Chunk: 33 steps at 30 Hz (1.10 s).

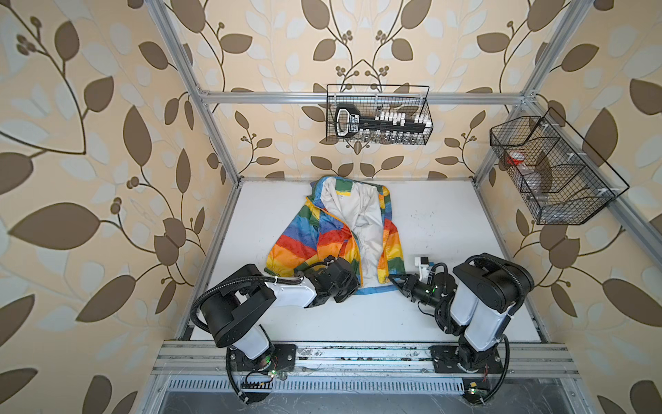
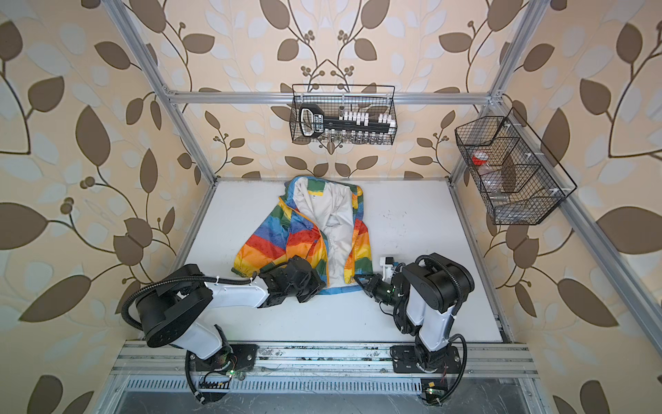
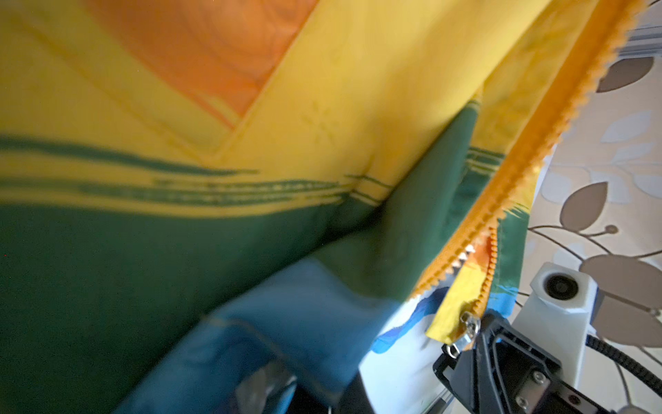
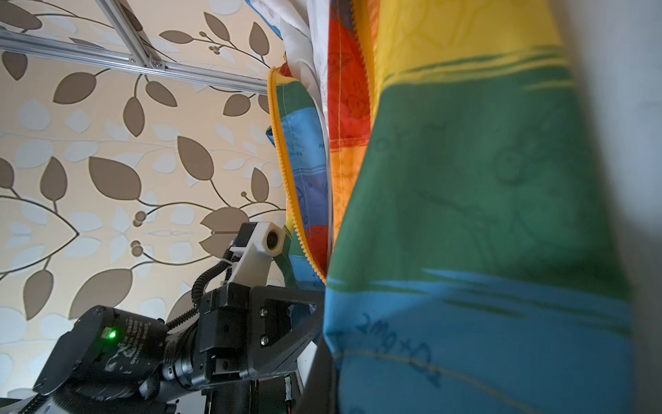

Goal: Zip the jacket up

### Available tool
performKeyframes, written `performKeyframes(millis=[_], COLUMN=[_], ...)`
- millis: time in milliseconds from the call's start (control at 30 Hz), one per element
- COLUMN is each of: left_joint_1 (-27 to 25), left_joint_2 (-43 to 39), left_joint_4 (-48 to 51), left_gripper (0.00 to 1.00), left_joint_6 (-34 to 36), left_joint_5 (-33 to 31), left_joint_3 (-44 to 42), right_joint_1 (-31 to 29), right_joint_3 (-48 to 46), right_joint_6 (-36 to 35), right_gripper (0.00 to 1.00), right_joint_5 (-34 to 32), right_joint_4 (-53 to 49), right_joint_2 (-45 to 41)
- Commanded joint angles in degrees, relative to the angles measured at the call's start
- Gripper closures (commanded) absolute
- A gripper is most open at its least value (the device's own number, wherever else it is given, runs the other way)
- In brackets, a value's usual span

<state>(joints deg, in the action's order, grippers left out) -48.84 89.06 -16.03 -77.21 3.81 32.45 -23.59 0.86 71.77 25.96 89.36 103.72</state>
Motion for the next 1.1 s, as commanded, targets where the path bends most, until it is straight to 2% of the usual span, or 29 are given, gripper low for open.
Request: performKeyframes(millis=[0, 200, 400, 567, 900, 1067], left_joint_1=[-0.4, -0.5, -0.4, -0.5, -0.4, -0.4], left_joint_2=[-3.7, -6.3, -6.2, -6.2, -4.0, -2.7], left_joint_4=[-1.4, 0.0, -2.4, -3.6, -7.2, -8.7], left_gripper=[1.0, 0.99, 0.99, 0.97, 0.87, 0.75], left_joint_6=[2.0, 2.7, 2.4, 2.2, 0.9, 0.3], left_joint_5=[-3.8, -5.0, -4.7, -5.5, -5.5, -5.8], left_joint_3=[-1.3, -2.2, -2.7, -3.4, -4.0, -4.4], right_joint_1=[-1.3, -5.1, -10.1, -11.0, -12.8, -13.3], right_joint_3=[0.7, 3.4, 6.1, 6.2, 7.8, 8.0], right_joint_6=[0.6, 1.8, 2.0, 1.2, 0.7, 0.8], right_gripper=[1.0, 1.0, 1.0, 1.0, 1.0, 1.0], right_joint_5=[-1.4, -2.2, -5.4, -7.3, -8.4, -8.8], right_joint_4=[2.9, 2.7, 3.0, 2.9, 2.9, 3.0], right_joint_2=[-2.6, -3.2, 2.4, 6.0, 12.5, 12.9])
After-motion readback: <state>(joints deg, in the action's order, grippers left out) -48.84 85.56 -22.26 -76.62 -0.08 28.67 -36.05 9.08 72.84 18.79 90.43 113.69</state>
